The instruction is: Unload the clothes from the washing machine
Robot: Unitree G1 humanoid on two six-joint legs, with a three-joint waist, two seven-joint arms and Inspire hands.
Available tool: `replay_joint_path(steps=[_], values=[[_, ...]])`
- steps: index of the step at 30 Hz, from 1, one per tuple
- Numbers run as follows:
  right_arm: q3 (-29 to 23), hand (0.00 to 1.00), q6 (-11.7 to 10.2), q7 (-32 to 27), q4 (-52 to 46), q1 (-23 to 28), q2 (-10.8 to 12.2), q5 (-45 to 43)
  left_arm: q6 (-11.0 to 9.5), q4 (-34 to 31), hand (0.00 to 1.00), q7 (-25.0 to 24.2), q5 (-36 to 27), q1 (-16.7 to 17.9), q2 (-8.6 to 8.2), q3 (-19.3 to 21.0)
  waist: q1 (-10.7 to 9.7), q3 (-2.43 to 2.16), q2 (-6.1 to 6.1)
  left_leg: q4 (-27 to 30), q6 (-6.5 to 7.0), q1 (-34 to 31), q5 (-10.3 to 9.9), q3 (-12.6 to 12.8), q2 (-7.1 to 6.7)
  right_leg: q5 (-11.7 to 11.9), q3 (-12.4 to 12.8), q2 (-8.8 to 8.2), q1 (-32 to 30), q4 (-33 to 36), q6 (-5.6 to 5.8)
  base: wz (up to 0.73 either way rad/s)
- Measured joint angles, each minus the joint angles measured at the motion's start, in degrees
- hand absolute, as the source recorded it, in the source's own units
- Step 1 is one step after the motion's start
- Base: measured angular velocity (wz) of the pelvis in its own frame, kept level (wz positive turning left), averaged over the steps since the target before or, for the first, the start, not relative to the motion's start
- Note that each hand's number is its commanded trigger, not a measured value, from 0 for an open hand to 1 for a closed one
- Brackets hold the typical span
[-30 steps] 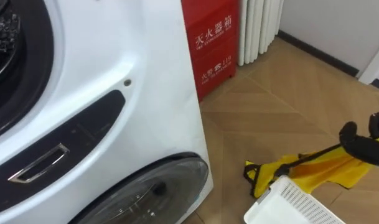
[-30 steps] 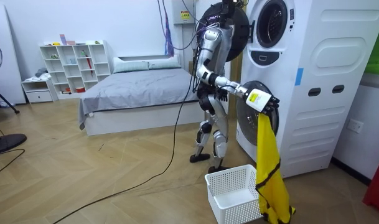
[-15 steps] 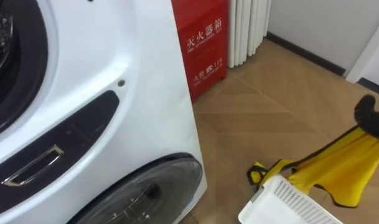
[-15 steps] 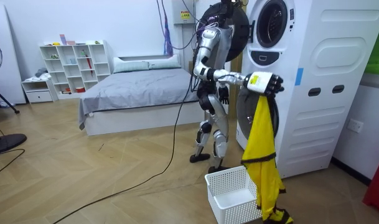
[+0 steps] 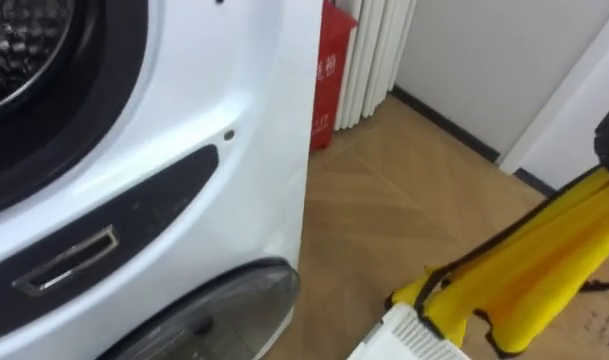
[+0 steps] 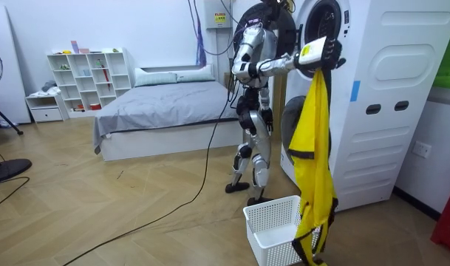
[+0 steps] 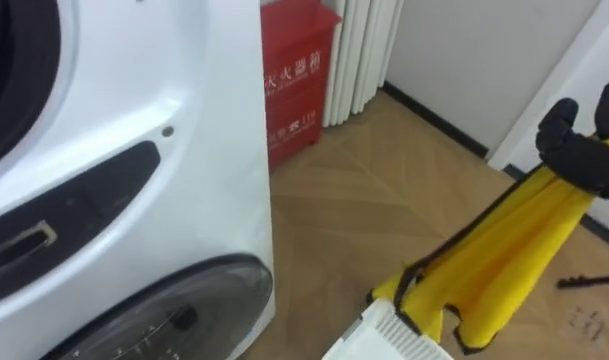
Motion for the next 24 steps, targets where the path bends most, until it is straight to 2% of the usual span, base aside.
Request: replay_joint_path(steps=[5, 9, 16, 24], values=[[-0.36, 1.00, 0.00, -0.09, -2.76, 0.03, -1.05, 0.02, -0.20, 0.59, 0.00, 0.22, -1.32, -0.10, 0.64, 0.04, -0.54, 0.20, -2.10, -0.20, -0.01, 1.20, 0.01, 0.21, 0.11, 0.09, 0.33, 0.21, 1.51, -0.76, 0.00, -0.04], [-0.44, 1.00, -0.09, -0.78, -5.48, 0.03, -2.34, 0.32, -0.20, 0.76, 0.00, 1.16, -1.31, -0.05, 0.66, -0.02, -0.54, 0.11, -3.66, -0.69, -0.02, 1.73, 0.00, 0.57, 0.09, 0.43, 1.60, 0.74, 2.03, -1.03, 0.29, -0.07], [-0.80, 1.00, -0.08, -2.63, -5.49, 0.04, -2.33, 1.58, -0.18, 0.88, 0.00, 2.55, -1.28, -0.07, 0.67, -0.04, -0.55, -0.08, -4.24, -1.13, -0.07, 2.06, -0.04, 1.02, 0.41, 1.52, 0.83, 0.71, 2.79, -2.80, 0.15, -0.02], [-0.78, 1.00, 0.06, -1.60, -0.47, 2.55, -2.23, 3.44, 1.11, 0.95, 0.00, 2.26, -0.06, -0.20, 2.10, 0.08, 0.11, 0.02, -4.29, -0.95, -0.14, 2.01, -0.13, 1.59, 0.53, 1.76, 0.93, 0.78, 2.92, -3.44, 0.17, -0.01]])
